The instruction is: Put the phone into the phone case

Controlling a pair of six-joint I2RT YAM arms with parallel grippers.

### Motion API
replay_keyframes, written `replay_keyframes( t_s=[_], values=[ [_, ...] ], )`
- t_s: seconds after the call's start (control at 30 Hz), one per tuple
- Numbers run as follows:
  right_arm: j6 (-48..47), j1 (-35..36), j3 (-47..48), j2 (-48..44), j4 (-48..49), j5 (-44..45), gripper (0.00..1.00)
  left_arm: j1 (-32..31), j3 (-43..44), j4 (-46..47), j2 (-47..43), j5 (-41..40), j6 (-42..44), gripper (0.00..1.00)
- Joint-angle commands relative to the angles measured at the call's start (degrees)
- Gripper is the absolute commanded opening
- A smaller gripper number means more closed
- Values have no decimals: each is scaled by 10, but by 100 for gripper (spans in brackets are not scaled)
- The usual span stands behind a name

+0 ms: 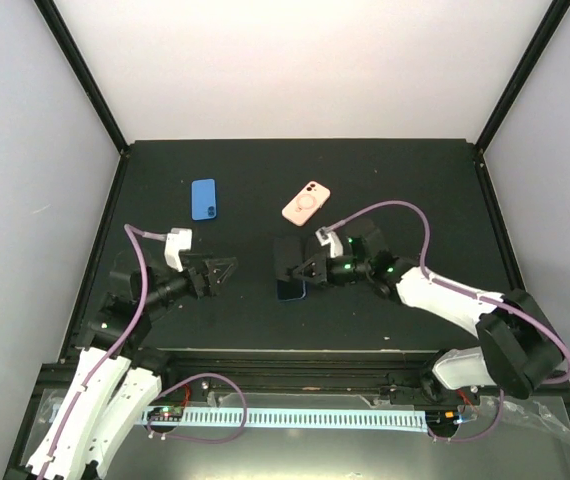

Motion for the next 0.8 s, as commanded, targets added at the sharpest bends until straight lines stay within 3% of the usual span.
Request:
replay_keyframes(
  t_s=[0.0, 0.17, 0.3, 0.47, 0.77],
  values=[
    [-67, -66, -10, -44, -69, 31, 12, -2, 8, -28, -1, -32, -8, 99],
    [-119, -159, -17, -42, -152, 51, 12, -2, -6, -23, 17, -17, -22, 98],
    [-125, -212, -28, -42, -144, 9, 12, -3, -33, 11, 24, 22, -51, 92],
    [-67, -209, -48, -86, -34, -106, 14, -3, -103, 166, 42, 138, -181, 86],
    [149, -131, -91, -127, 233, -163, 14, -39, -167, 390, 64, 150, -319, 89]
  ],
)
